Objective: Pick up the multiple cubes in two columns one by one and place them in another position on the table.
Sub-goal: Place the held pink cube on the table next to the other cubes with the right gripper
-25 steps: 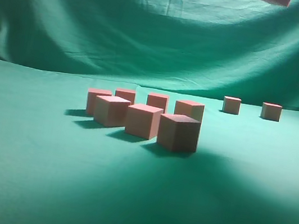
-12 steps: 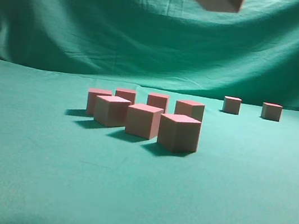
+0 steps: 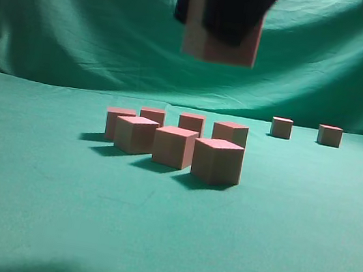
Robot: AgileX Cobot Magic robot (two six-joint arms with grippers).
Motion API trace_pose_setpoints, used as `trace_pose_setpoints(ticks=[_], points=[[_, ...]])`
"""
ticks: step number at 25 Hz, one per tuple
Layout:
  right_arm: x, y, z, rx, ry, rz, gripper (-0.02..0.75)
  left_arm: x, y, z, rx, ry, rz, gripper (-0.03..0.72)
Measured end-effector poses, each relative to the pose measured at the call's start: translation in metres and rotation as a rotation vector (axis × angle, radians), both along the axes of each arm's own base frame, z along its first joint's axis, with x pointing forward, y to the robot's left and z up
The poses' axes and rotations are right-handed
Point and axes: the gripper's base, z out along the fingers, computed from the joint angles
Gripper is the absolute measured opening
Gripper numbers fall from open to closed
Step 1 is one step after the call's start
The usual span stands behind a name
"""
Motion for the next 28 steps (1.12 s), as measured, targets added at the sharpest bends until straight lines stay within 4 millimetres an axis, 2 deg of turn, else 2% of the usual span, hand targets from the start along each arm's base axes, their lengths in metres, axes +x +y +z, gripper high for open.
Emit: trace_pose_setpoints(ticks=[4, 13, 23, 28], points=[[0.007, 0.001, -0.014, -0.067, -0.052, 0.125, 0.258, 0.000, 0.000, 0.000, 0.000, 0.000, 0.000, 0.000], [0.019, 0.009, -0.044, -0.125, -0.076, 0.218, 0.258, 0.000, 0.000, 0.000, 0.000, 0.000, 0.000, 0.000], [0.028, 0.013, -0.071, -0.191, -0.077, 0.258, 0.258, 0.000, 0.000, 0.000, 0.000, 0.000, 0.000, 0.000], [0.029, 0.015, -0.078, -0.198, -0.072, 0.258, 0.258, 0.000, 0.000, 0.000, 0.000, 0.000, 0.000, 0.000]])
